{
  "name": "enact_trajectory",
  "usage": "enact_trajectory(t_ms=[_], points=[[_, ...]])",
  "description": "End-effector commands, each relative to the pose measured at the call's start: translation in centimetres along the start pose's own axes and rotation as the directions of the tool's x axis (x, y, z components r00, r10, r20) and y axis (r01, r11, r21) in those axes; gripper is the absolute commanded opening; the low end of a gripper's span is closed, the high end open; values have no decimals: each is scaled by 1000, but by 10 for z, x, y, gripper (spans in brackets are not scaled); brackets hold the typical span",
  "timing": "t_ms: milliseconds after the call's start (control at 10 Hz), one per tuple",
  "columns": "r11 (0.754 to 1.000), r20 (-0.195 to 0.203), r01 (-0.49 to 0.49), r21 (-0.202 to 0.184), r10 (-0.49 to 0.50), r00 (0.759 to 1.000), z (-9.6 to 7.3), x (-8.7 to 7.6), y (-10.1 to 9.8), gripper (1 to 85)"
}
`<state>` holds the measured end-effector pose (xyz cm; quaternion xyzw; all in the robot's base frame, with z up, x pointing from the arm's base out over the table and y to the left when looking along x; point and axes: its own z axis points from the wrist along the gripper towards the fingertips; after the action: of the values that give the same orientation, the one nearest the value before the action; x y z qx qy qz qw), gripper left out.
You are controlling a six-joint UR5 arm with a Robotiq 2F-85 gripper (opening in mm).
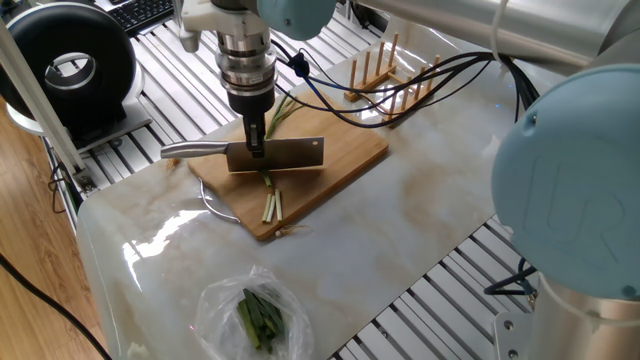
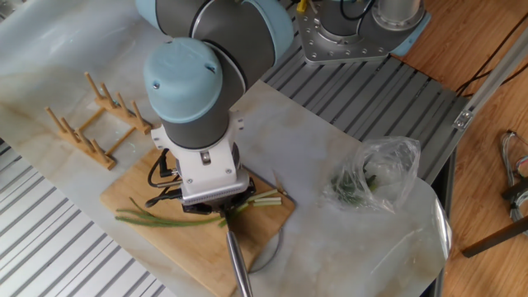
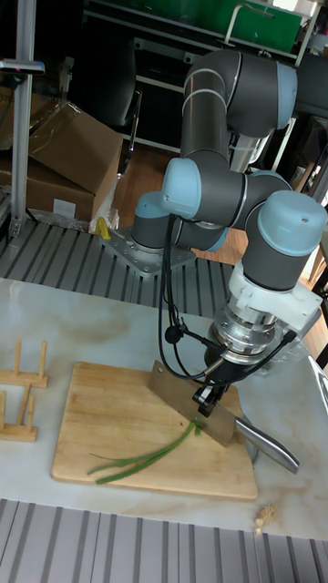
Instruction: Chop the green garlic
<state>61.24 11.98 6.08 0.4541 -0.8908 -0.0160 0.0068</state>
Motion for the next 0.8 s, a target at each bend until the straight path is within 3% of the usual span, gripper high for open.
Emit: enact_trajectory(t_ms=[0, 700], points=[[1000, 10, -4, -6, 4, 1000, 0, -1, 1, 13], [1000, 5, -1, -5, 1, 1000, -1, 0, 1, 13]])
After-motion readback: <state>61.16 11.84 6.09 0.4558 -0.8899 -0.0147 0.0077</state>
